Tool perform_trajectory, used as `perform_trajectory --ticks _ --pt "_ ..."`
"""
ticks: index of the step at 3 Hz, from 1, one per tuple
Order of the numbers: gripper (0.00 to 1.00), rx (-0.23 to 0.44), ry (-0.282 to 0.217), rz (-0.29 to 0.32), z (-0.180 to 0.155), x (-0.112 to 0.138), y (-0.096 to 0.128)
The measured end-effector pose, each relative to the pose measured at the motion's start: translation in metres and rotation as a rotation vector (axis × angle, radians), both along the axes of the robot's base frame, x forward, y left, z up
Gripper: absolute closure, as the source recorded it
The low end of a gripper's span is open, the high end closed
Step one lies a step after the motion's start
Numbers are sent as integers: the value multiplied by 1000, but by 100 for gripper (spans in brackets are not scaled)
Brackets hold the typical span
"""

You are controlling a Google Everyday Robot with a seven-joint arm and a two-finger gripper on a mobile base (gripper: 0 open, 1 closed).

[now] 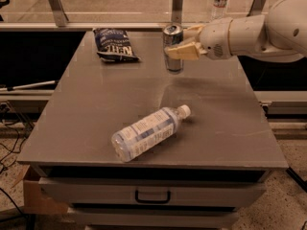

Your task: Knock redbull can over

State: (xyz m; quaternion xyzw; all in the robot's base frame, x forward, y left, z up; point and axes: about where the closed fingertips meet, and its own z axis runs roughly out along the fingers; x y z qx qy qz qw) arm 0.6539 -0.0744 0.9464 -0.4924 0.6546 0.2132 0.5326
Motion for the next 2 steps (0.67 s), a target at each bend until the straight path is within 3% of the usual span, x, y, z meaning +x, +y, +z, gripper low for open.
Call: perform_trajectory --ticks 1,2 --pt "100 -146 28 22 -6 0 -19" --pt "100 -368 87 33 -20 -6 -42"
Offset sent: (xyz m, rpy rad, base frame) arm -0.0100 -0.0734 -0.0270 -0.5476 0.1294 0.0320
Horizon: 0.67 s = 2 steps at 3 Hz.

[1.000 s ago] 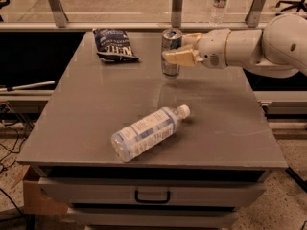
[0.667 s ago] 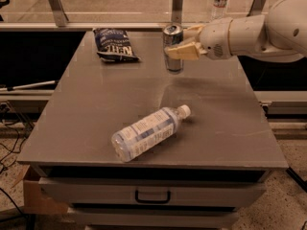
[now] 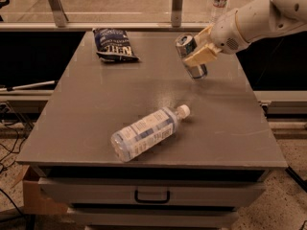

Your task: Knock redbull can over

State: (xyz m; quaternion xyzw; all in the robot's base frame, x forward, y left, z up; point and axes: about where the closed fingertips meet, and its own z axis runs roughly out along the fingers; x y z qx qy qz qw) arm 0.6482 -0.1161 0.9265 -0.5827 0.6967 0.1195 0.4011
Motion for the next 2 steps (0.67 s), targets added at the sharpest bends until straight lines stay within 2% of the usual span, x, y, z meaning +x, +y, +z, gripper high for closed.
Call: perform_trajectory --ticks 2 --pt "100 -342 28 17 -17 -8 -12"
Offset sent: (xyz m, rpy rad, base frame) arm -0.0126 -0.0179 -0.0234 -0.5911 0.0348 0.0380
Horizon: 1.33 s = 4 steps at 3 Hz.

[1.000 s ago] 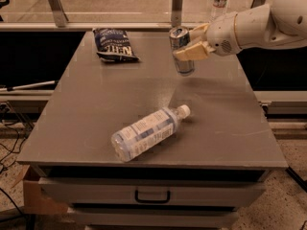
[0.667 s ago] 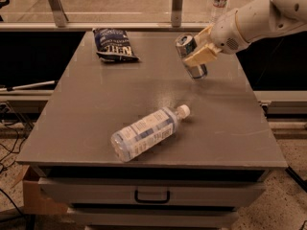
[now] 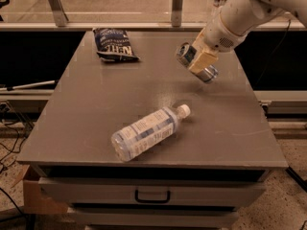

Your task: Knock redbull can over

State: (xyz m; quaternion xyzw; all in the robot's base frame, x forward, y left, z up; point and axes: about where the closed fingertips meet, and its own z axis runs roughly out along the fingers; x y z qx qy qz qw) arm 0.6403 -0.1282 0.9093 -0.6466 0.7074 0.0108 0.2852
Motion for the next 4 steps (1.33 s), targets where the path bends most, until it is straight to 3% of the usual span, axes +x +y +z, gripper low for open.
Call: perform_trajectory --ticks 1,2,4 --pt "100 -127 10 29 -10 -3 7" --pt "100 -200 19 56 -20 -4 18" --pt "100 -255 38 113 -41 -2 51"
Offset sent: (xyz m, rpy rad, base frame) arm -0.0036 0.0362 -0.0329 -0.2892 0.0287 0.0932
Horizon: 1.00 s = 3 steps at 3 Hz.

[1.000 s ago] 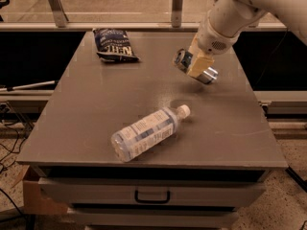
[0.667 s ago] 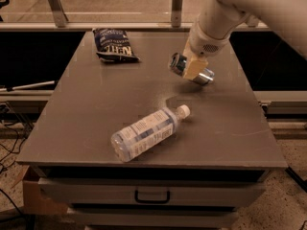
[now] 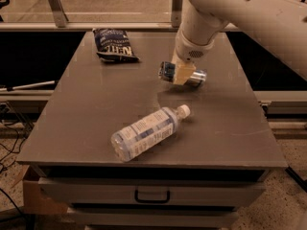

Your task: Knock redbull can over

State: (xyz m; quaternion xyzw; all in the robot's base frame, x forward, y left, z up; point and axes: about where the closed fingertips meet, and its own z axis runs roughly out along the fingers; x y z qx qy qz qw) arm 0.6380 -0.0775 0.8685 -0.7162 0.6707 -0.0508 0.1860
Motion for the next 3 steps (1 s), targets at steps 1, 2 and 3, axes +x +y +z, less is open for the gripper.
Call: perform_trajectory --ticks 1,2,3 --pt "100 -7 14 24 -9 1 13" --pt "86 -5 25 36 -15 2 22" --pt "63 -4 30 41 -18 2 27"
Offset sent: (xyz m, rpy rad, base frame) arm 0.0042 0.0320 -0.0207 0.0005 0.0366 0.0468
